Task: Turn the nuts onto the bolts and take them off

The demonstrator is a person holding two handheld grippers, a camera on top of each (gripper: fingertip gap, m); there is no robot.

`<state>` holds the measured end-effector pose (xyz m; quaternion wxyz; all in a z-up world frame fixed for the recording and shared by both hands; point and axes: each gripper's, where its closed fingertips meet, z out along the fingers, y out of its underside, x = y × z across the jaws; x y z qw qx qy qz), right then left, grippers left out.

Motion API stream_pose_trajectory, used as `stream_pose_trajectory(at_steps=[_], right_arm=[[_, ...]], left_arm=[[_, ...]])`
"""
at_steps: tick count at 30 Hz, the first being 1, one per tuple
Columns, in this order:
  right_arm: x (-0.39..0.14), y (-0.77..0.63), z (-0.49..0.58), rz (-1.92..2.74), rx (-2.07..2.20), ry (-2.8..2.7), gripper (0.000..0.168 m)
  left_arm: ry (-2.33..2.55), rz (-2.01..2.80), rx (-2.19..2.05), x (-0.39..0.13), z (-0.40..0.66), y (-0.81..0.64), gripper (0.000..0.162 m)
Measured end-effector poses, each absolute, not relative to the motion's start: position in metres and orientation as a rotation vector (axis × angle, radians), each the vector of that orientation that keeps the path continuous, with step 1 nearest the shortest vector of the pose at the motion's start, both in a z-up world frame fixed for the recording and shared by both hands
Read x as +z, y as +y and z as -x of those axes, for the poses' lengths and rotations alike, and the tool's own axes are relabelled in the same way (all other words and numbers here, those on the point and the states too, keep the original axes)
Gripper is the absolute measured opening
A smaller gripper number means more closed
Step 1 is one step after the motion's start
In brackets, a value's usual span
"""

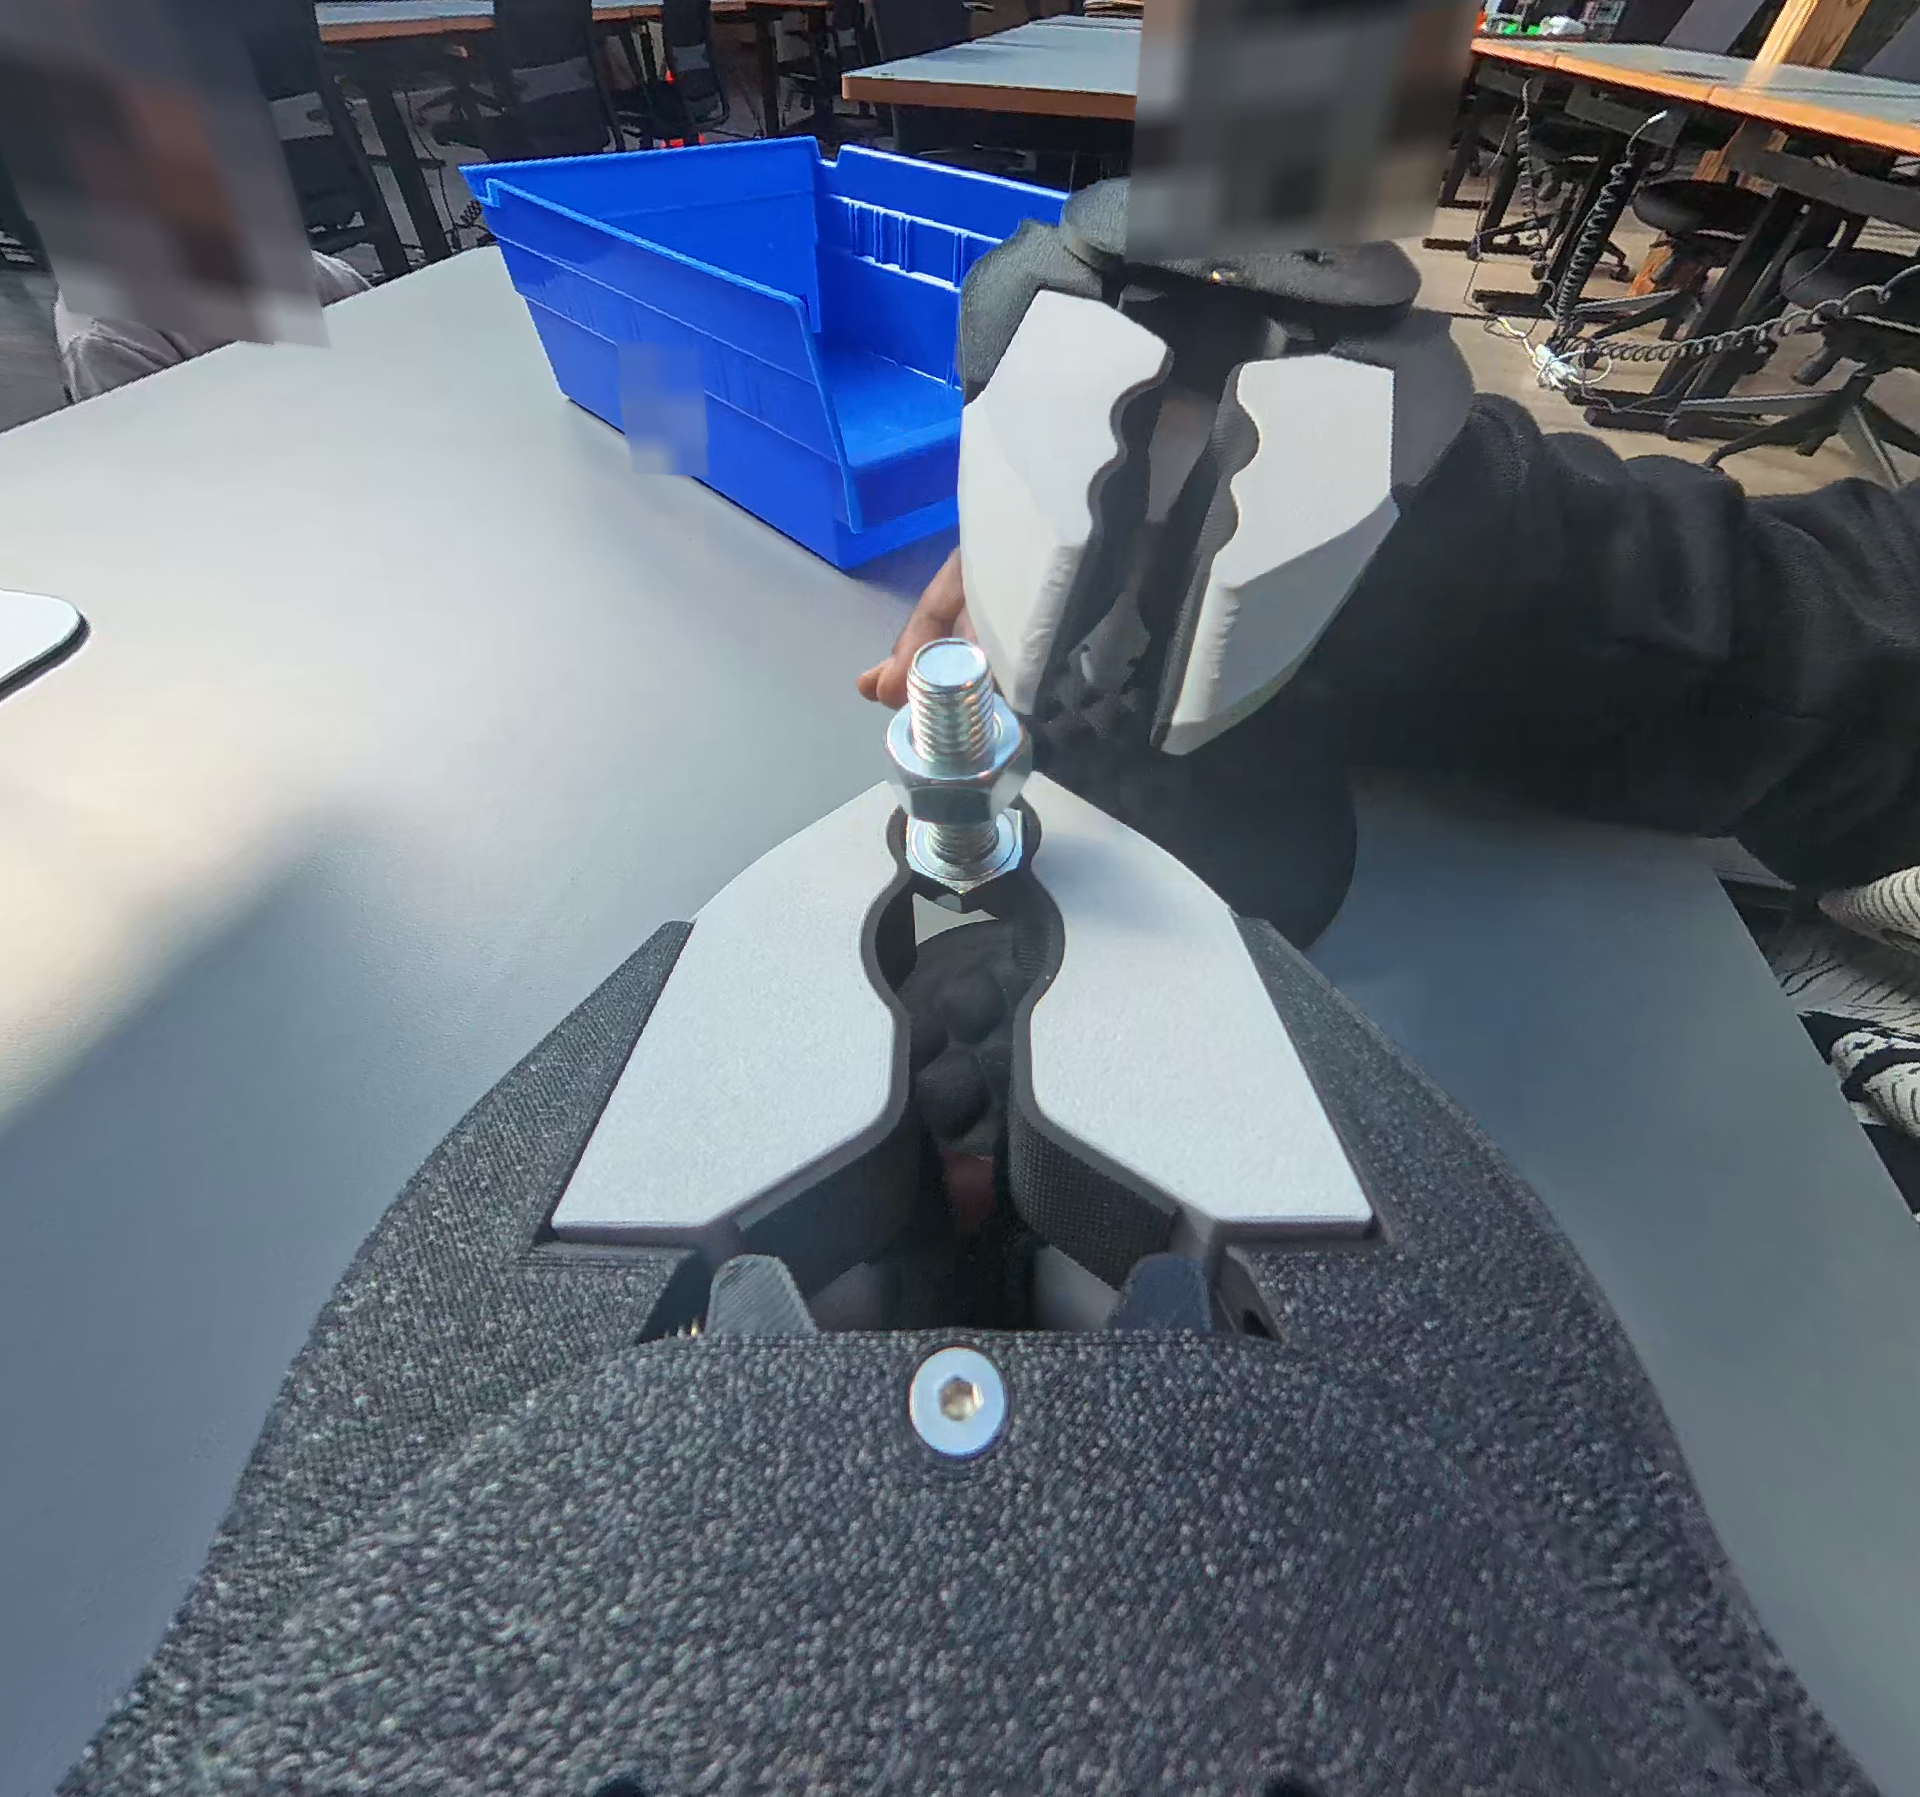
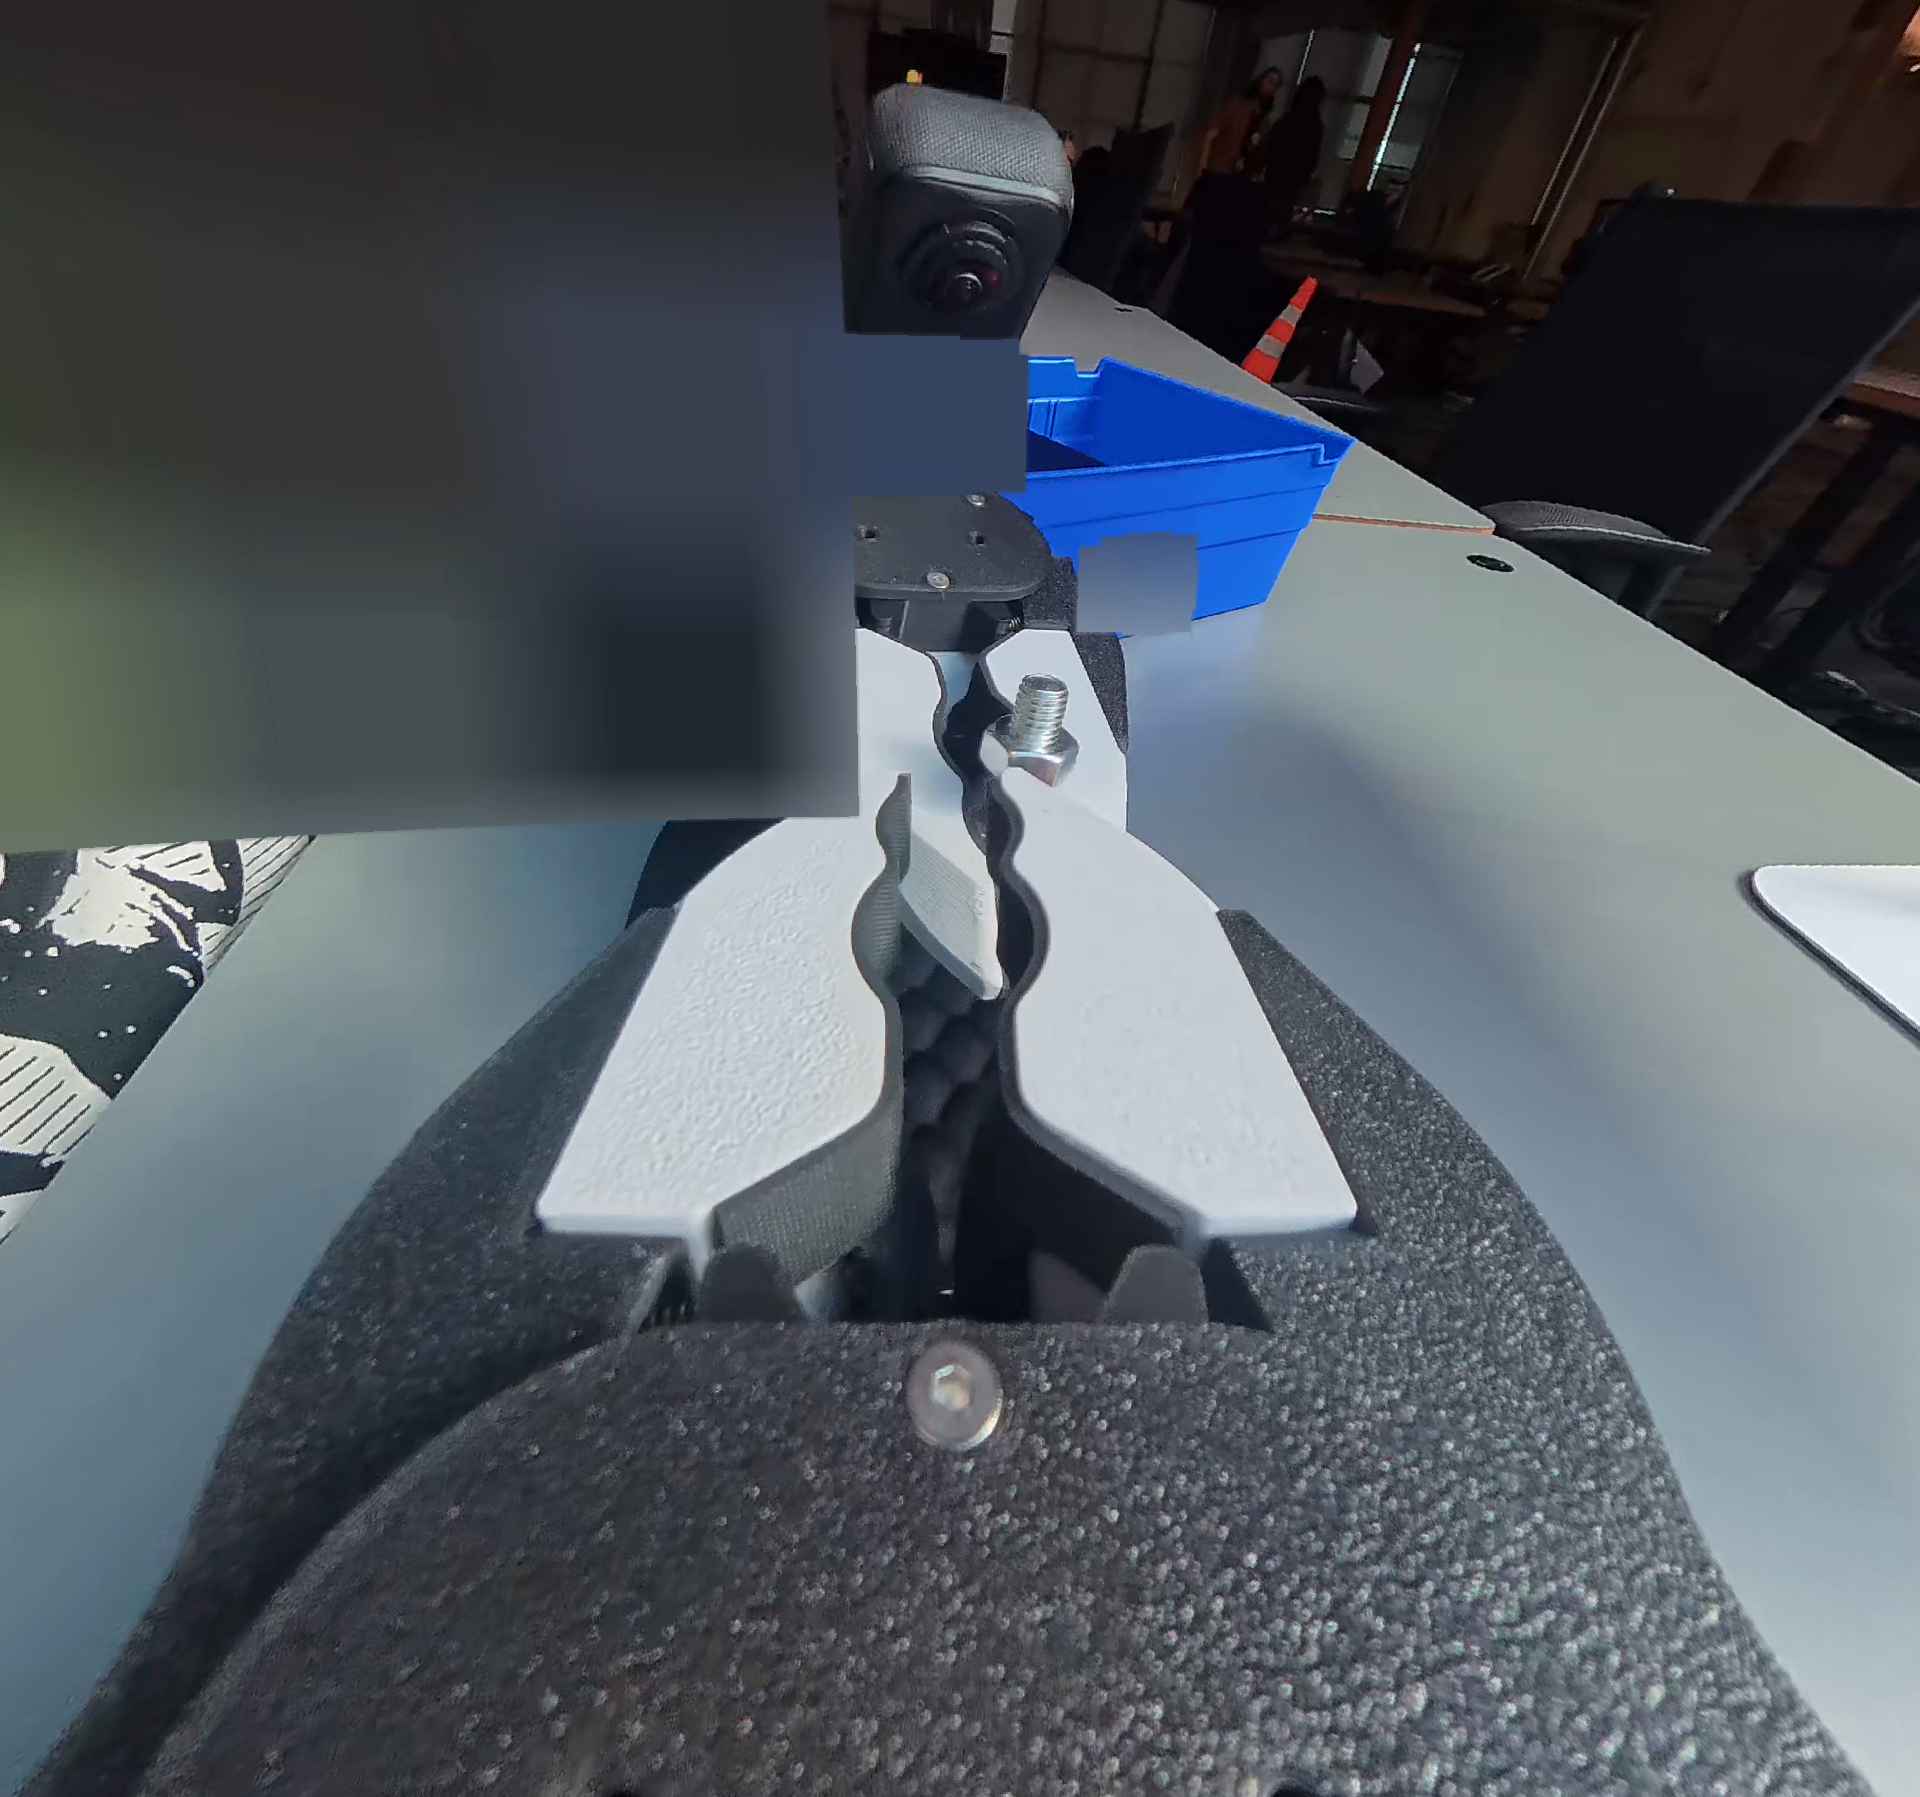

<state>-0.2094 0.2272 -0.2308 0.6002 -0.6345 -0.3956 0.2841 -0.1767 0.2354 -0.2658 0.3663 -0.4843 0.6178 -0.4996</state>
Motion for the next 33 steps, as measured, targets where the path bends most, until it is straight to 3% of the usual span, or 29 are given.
stream_pose_trajectory(at_steps=[6,10,15,33], right_arm=[[-0.213,0.223,0.196,1.577,0.449,-1.136,0.007],[-0.196,0.224,0.206,1.658,0.302,-1.507,0.019],[-0.213,0.231,0.207,1.802,0.167,-1.949,0.028],[-0.227,0.246,0.204,1.864,0.118,-2.104,0.009]], left_arm=[[1.596,1.244,-1.275,-0.267,0.176,0.235,0.014],[1.607,1.242,-1.263,-0.268,0.176,0.234,0.014],[1.621,1.239,-1.244,-0.270,0.176,0.233,0.014],[1.608,1.234,-1.256,-0.268,0.176,0.233,0.019]])
